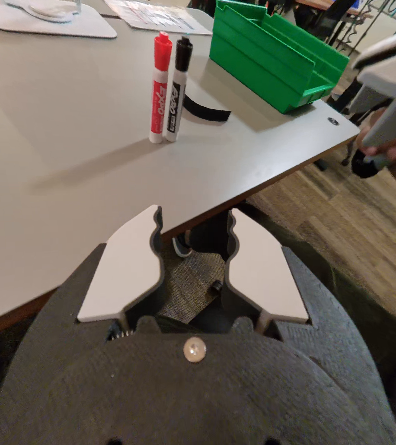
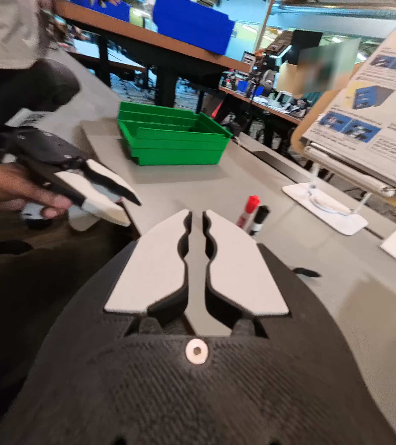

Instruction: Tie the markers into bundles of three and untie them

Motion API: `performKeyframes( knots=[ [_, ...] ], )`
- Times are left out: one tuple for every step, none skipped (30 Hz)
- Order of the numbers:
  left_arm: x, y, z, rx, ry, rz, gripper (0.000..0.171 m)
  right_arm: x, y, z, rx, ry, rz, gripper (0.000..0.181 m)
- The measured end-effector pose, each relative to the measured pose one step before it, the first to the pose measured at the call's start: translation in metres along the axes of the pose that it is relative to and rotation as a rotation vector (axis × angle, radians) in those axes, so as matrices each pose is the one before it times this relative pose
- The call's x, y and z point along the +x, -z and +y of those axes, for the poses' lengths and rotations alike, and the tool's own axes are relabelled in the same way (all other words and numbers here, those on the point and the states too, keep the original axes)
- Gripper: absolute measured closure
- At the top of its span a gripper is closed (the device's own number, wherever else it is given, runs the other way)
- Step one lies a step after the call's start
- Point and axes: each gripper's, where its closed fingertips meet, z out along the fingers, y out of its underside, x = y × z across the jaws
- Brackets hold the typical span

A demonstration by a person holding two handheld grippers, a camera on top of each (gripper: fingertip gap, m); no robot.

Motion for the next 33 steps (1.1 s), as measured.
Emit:
performKeyframes(
  knots=[
    [0.00324, 0.00433, 0.00338, -0.00278, 0.0118, 0.0089, 0.118, -0.01208, 0.00289, 0.00266, 0.0017, -0.0216, -0.0230, 0.175],
    [0.00344, 0.00497, 0.00378, -0.00264, 0.0107, 0.0092, 0.118, -0.01098, 0.00207, 0.00421, -0.0085, -0.0231, -0.0166, 0.174],
    [0.00390, 0.00534, 0.00457, -0.00502, 0.0087, 0.0110, 0.118, -0.00989, 0.00169, 0.00504, -0.0123, -0.0219, -0.0102, 0.172],
    [0.00362, 0.00543, 0.00608, -0.01075, 0.0018, 0.0037, 0.118, -0.00882, 0.00179, 0.00517, -0.0110, -0.0166, -0.0035, 0.169],
    [0.00327, 0.00540, 0.00749, -0.01644, -0.0109, -0.0076, 0.118, -0.00800, 0.00191, 0.00489, -0.0108, -0.0099, 0.0001, 0.167],
    [0.00405, 0.00535, 0.00852, -0.02016, -0.0186, -0.0083, 0.118, -0.00708, 0.00217, 0.00513, -0.0128, -0.0058, 0.0066, 0.165],
    [0.00529, 0.00587, 0.00880, -0.02233, -0.0174, -0.0038, 0.118, -0.00584, 0.00259, 0.00612, -0.0182, -0.0069, 0.0153, 0.159],
    [0.00592, 0.00662, 0.00751, -0.01139, -0.0167, -0.0007, 0.118, -0.00599, 0.00316, 0.00659, -0.0204, -0.0098, 0.0139, 0.153],
    [0.00573, 0.00727, 0.00601, -0.00125, -0.0129, -0.0009, 0.118, -0.00772, 0.00337, 0.00573, -0.0177, -0.0126, -0.0001, 0.150],
    [0.00521, 0.00751, 0.00555, 0.00018, -0.0084, 0.0006, 0.118, -0.00865, 0.00308, 0.00413, -0.0121, -0.0129, -0.0083, 0.149],
    [0.00432, 0.00747, 0.00555, -0.00109, -0.0031, 0.0022, 0.118, -0.00813, 0.00247, 0.00288, -0.0077, -0.0096, -0.0043, 0.148],
    [0.00321, 0.00718, 0.00535, -0.00152, 0.0031, 0.0029, 0.118, -0.00811, 0.00143, 0.00235, -0.0058, -0.0076, -0.0028, 0.147],
    [0.00148, 0.00671, 0.00437, -0.00105, 0.0089, 0.0003, 0.118, -0.00888, 0.00021, 0.00277, -0.0070, -0.0065, -0.0062, 0.147],
    [-0.00012, 0.00552, 0.00140, 0.00315, 0.0178, -0.0031, 0.118, -0.00871, -0.00139, 0.00462, -0.0165, -0.0058, -0.0055, 0.145],
    [-0.00059, 0.00379, -0.00239, 0.01488, 0.0237, 0.0035, 0.118, -0.00718, -0.00338, 0.00766, -0.0354, -0.0067, 0.0025, 0.142],
    [-0.00043, 0.00199, -0.00363, 0.02128, 0.0214, 0.0103, 0.118, -0.00548, -0.00551, 0.01041, -0.0515, -0.0091, 0.0087, 0.138],
    [-0.00131, 0.00034, -0.00219, 0.00774, 0.0193, 0.0035, 0.118, -0.00603, -0.00762, 0.01120, -0.0523, -0.0124, -0.0019, 0.134],
    [-0.00180, -0.00064, -0.00150, -0.00090, 0.0151, -0.0033, 0.118, -0.00681, -0.00943, 0.00984, -0.0357, -0.0152, -0.0118, 0.128],
    [-0.00082, -0.00107, -0.00063, -0.00032, 0.0039, 0.0007, 0.118, -0.00594, -0.01076, 0.00854, -0.0151, -0.0138, -0.0114, 0.125],
    [-0.00075, -0.00045, 0.00062, -0.00608, 0.0023, -0.0012, 0.118, -0.00434, -0.01211, 0.00918, -0.0096, -0.0094, -0.0092, 0.126],
    [-0.00089, 0.00002, 0.00122, -0.00718, 0.0034, -0.0005, 0.118, -0.00162, -0.01361, 0.01186, -0.0204, 0.0001, -0.0015, 0.126],
    [-0.00117, 0.00057, 0.00110, -0.00486, 0.0083, 0.0013, 0.118, 0.00192, -0.01515, 0.01559, -0.0416, 0.0122, 0.0098, 0.127],
    [-0.00199, 0.00147, 0.00096, -0.00655, 0.0210, 0.0005, 0.117, 0.00473, -0.01664, 0.01939, -0.0635, 0.0167, 0.0173, 0.127],
    [-0.00317, 0.00196, -0.00061, 0.00384, 0.0289, 0.0006, 0.118, 0.00612, -0.01886, 0.02149, -0.0763, 0.0143, 0.0172, 0.127],
    [-0.00402, 0.00179, -0.00158, 0.00873, 0.0286, 0.0048, 0.119, 0.00593, -0.02165, 0.02181, -0.0902, 0.0158, 0.0055, 0.128],
    [-0.00262, 0.00199, 0.00096, -0.01344, 0.0247, 0.0252, 0.127, 0.00482, -0.02423, 0.02146, -0.1101, 0.0318, -0.0102, 0.128],
    [-0.00374, 0.00209, 0.00348, -0.03467, 0.0340, 0.0239, 0.134, 0.00452, -0.02723, 0.01788, -0.1082, 0.0575, -0.0160, 0.128],
    [-0.00798, 0.00307, 0.00289, -0.02458, 0.0446, 0.0000, 0.134, 0.00530, -0.03029, 0.01293, -0.0858, 0.0753, -0.0082, 0.127],
    [-0.01193, 0.00499, 0.00142, -0.00437, 0.0370, -0.0168, 0.133, 0.00695, -0.03307, 0.00880, -0.0610, 0.0798, 0.0067, 0.126],
    [-0.01684, 0.00681, 0.00088, 0.00377, 0.0336, -0.0402, 0.133, 0.00786, -0.03538, 0.00654, -0.0448, 0.0683, 0.0155, 0.127],
    [-0.02093, 0.00823, 0.00043, 0.00700, 0.0338, -0.0570, 0.133, 0.00641, -0.03731, 0.00603, -0.0399, 0.0440, 0.0051, 0.127],
    [-0.02280, 0.00909, 0.00040, 0.01117, 0.0328, -0.0579, 0.132, 0.00486, -0.03827, 0.00669, -0.0426, 0.0133, -0.0126, 0.127],
    [-0.02505, 0.00904, 0.00128, 0.01427, 0.0386, -0.0647, 0.132, 0.00478, -0.03767, 0.00801, -0.0510, -0.0246, -0.0246, 0.129]
  ],
)
